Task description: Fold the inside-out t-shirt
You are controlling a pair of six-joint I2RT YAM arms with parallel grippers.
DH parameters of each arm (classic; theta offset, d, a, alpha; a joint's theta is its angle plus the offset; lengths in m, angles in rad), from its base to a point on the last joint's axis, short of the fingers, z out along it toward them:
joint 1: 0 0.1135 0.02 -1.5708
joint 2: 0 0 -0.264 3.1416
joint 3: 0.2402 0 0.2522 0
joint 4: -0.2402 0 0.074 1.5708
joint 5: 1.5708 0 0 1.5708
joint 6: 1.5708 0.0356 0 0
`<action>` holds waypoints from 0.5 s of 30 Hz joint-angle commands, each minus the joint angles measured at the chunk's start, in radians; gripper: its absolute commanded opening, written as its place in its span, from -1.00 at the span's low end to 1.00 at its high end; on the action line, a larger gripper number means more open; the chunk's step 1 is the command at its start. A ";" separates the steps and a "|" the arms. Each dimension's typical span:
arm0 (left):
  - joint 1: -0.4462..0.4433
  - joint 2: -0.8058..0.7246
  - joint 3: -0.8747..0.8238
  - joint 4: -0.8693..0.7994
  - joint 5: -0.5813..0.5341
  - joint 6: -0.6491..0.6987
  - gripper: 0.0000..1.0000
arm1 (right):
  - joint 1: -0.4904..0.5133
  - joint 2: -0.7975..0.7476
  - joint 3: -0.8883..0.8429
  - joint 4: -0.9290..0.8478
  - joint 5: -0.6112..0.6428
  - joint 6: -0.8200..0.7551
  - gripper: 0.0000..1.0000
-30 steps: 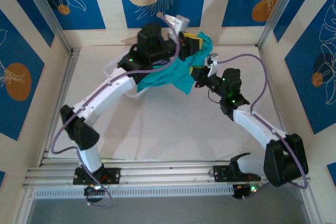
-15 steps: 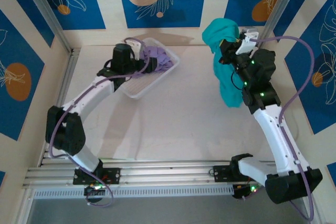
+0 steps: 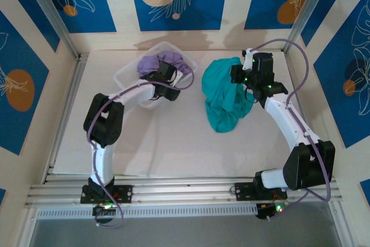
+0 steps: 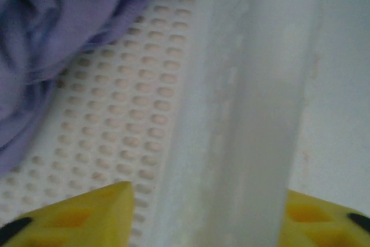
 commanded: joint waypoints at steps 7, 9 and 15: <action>0.088 -0.084 -0.079 -0.056 -0.292 -0.029 -0.61 | 0.011 0.001 -0.022 0.028 -0.069 0.006 -0.73; 0.124 -0.092 -0.084 -0.070 -0.327 -0.025 -0.65 | 0.015 0.006 -0.027 0.030 -0.076 0.008 -0.72; 0.258 -0.072 -0.034 -0.064 -0.378 0.036 -0.72 | 0.039 0.026 -0.032 0.034 -0.092 0.011 -0.71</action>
